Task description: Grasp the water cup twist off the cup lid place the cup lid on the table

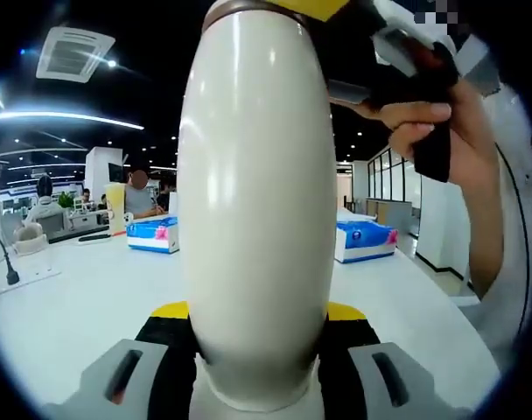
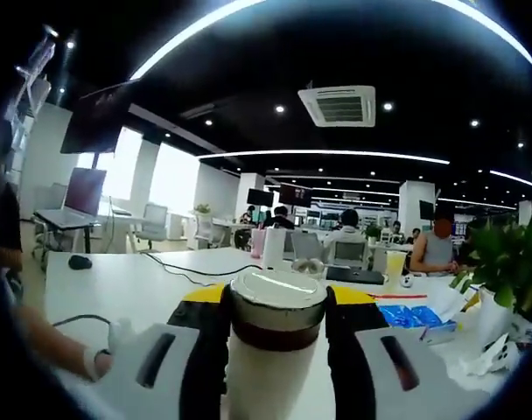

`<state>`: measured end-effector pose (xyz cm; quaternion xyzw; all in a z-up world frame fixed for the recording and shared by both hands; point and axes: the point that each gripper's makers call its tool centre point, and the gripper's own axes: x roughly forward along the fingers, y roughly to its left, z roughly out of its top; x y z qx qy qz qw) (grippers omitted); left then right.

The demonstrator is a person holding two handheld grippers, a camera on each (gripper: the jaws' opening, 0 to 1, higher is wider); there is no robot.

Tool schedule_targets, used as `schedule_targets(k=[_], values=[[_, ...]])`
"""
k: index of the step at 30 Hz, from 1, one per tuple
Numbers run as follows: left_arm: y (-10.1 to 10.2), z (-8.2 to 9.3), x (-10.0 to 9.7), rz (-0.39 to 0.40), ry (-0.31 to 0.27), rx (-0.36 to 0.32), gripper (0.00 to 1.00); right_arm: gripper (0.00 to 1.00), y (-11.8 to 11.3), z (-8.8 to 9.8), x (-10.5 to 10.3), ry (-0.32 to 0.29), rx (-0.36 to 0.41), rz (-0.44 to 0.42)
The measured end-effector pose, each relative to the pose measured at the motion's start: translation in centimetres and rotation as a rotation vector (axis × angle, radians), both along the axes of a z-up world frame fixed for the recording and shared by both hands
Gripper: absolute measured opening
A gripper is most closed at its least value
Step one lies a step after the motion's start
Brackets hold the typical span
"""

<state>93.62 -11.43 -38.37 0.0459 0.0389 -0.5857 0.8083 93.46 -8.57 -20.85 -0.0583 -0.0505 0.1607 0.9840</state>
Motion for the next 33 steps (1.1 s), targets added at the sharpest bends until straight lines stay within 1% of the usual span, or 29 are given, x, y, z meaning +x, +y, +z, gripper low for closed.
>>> schedule_targets(k=[2,6,9,15,24,31,33], values=[[0.0,0.0,0.0,0.000,-0.002,0.000,0.55,0.45,0.1,0.1,0.0,-0.003,-0.004,0.022],[0.0,0.0,-0.1,-0.002,-0.005,-0.001,0.55,0.45,0.2,0.1,-0.2,-0.012,0.013,0.071],[0.1,0.0,-0.1,-0.002,-0.005,-0.001,0.55,0.45,0.3,0.1,-0.3,-0.018,0.003,0.098],[0.1,0.0,-0.1,-0.002,-0.007,-0.001,0.55,0.45,0.4,0.2,-0.4,-0.013,0.020,0.153],[0.1,0.0,0.0,-0.001,-0.002,-0.002,0.55,0.45,0.7,0.2,-0.4,-0.009,0.015,0.243],[0.1,0.0,0.1,0.001,0.001,-0.003,0.55,0.45,1.0,0.2,-0.4,-0.008,0.019,0.324],[0.1,0.0,0.1,0.001,0.000,-0.003,0.55,0.45,1.1,0.2,-0.4,-0.012,0.020,0.358]])
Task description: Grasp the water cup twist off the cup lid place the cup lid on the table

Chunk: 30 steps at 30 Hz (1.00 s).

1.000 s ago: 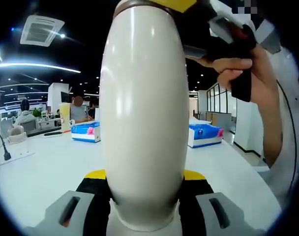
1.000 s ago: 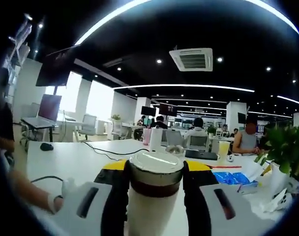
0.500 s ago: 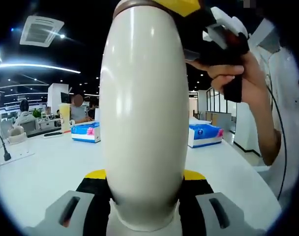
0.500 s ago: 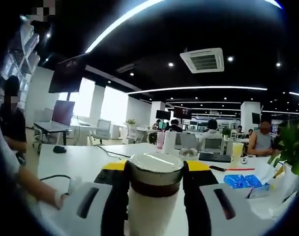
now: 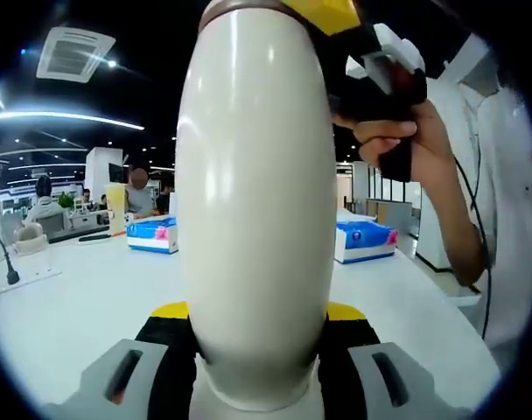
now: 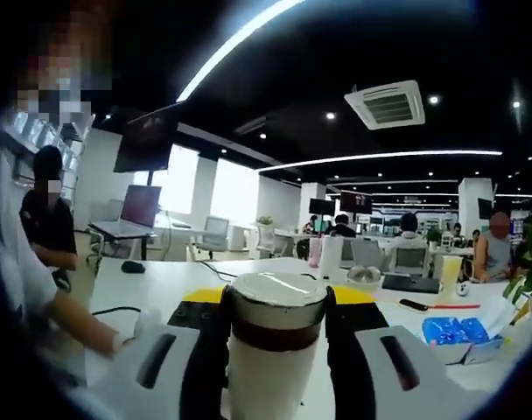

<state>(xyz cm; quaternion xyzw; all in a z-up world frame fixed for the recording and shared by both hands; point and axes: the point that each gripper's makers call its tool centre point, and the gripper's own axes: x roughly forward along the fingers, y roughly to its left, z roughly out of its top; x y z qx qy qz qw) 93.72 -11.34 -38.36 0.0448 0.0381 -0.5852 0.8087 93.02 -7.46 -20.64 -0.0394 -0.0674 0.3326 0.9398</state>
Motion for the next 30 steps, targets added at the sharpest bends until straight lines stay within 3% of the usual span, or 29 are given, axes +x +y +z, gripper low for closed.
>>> schedule_targets(k=[10,17,30], values=[[-0.07,0.01,-0.06,-0.001,-0.004,0.002,0.55,0.45,0.22,-0.01,-0.28,-0.020,0.031,0.176],[-0.13,0.03,-0.01,0.000,-0.003,0.001,0.55,0.45,0.21,-0.04,-0.23,0.008,0.067,0.334],[-0.23,0.01,-0.10,-0.001,-0.006,0.002,0.55,0.45,0.20,-0.01,-0.46,0.010,0.067,0.504]])
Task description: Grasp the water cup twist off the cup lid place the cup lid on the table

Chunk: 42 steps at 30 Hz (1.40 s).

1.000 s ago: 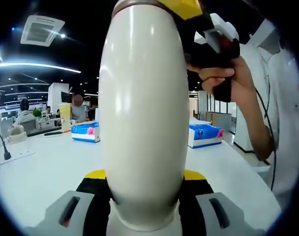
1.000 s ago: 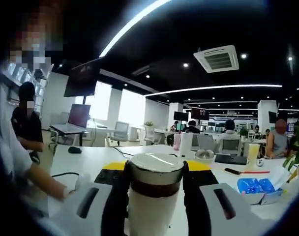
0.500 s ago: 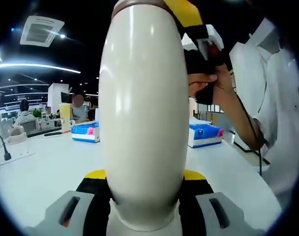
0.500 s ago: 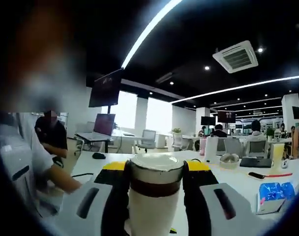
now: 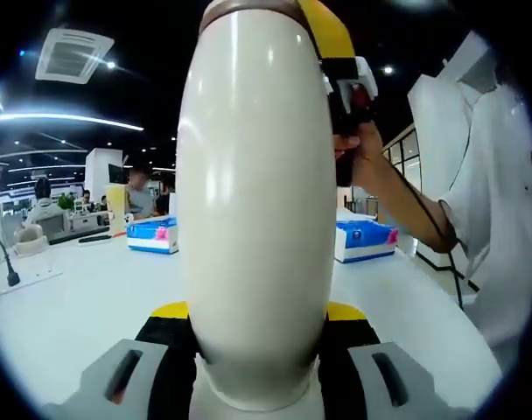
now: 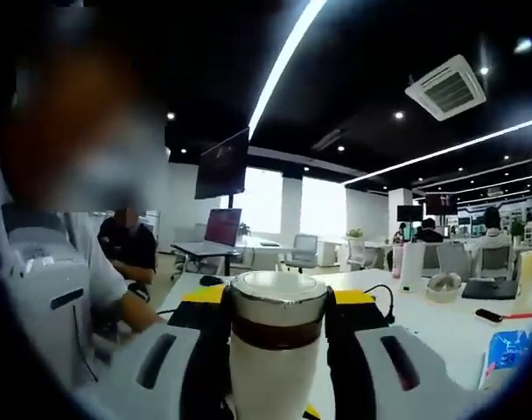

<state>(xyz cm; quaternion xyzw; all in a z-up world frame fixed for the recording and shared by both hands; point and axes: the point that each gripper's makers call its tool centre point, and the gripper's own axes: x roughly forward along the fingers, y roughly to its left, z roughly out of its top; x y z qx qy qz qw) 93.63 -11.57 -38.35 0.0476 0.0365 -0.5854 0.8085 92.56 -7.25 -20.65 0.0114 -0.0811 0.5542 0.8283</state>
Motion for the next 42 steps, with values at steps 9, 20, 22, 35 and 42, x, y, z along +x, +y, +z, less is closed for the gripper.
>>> schedule_targets(k=[9,20,22,35,42], values=[[0.1,0.0,0.0,-0.002,-0.006,0.001,0.55,0.45,0.4,0.0,-0.7,-0.023,-0.020,0.126],[0.1,0.0,0.1,0.000,-0.005,0.004,0.55,0.45,0.2,0.0,-0.7,0.002,-0.002,0.224],[0.1,0.0,0.1,0.000,-0.005,0.003,0.55,0.45,0.2,-0.1,-0.8,0.002,-0.007,0.227],[0.1,-0.1,0.1,0.001,-0.002,0.004,0.55,0.46,0.4,-0.2,-0.9,-0.023,-0.044,0.226],[0.1,-0.1,0.1,0.002,-0.002,0.005,0.55,0.46,0.4,-0.4,-0.9,-0.022,-0.129,0.150]])
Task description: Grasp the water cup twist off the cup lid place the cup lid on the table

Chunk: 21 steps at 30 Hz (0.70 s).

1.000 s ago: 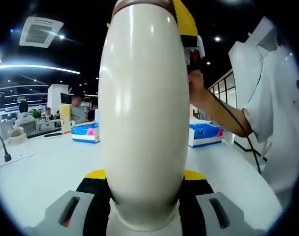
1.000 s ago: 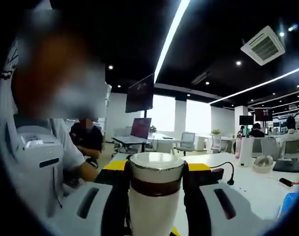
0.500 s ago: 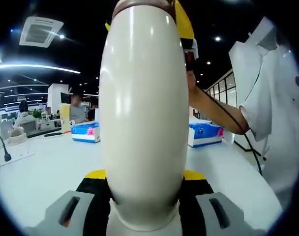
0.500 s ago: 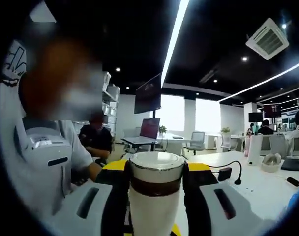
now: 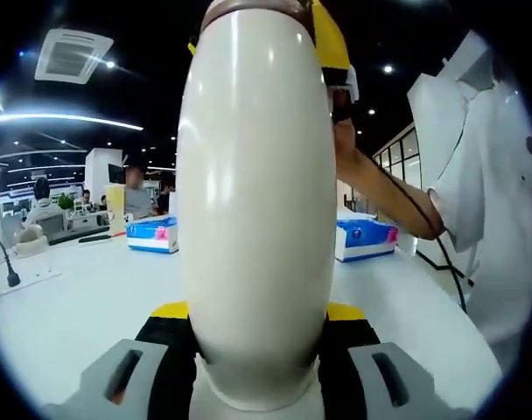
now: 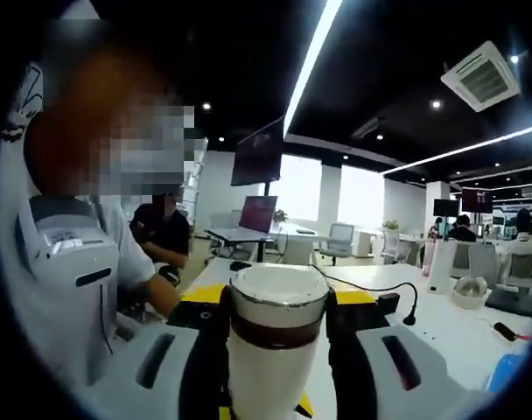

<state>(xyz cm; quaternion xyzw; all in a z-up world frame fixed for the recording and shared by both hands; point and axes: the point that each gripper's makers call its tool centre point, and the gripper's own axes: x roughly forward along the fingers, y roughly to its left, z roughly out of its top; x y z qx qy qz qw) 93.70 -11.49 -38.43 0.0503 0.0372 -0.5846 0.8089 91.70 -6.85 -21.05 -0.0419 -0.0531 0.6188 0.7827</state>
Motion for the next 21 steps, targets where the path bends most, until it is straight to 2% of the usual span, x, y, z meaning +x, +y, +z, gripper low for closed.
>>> schedule_targets(k=[3,6,9,11,13,15,17,21], values=[[0.0,0.0,0.0,0.001,0.000,0.001,0.55,0.47,0.0,0.1,0.0,-0.001,-0.016,-0.029],[0.0,0.0,0.0,0.002,0.000,0.001,0.55,0.59,-0.1,0.4,0.0,0.000,-0.029,-0.073],[0.0,0.0,0.0,0.002,0.000,0.001,0.55,0.68,-0.6,0.3,0.6,0.033,-0.067,-0.170],[-0.1,0.0,-0.1,0.003,0.000,0.002,0.55,0.68,-1.0,-0.1,1.3,0.042,-0.101,-0.242],[-0.1,-0.1,-0.1,0.003,0.001,0.002,0.55,0.70,-1.4,-0.3,1.7,0.026,-0.127,-0.319],[-0.1,-0.1,-0.1,0.003,0.001,0.002,0.55,0.78,-2.2,-1.1,2.5,-0.024,-0.211,-0.457],[-0.1,-0.1,-0.1,0.004,0.001,0.002,0.55,0.87,-1.5,-1.2,2.0,-0.082,-0.237,-0.476],[0.0,-0.1,-0.1,0.004,0.002,0.002,0.55,0.89,-1.3,-1.2,1.3,-0.068,-0.227,-0.535]])
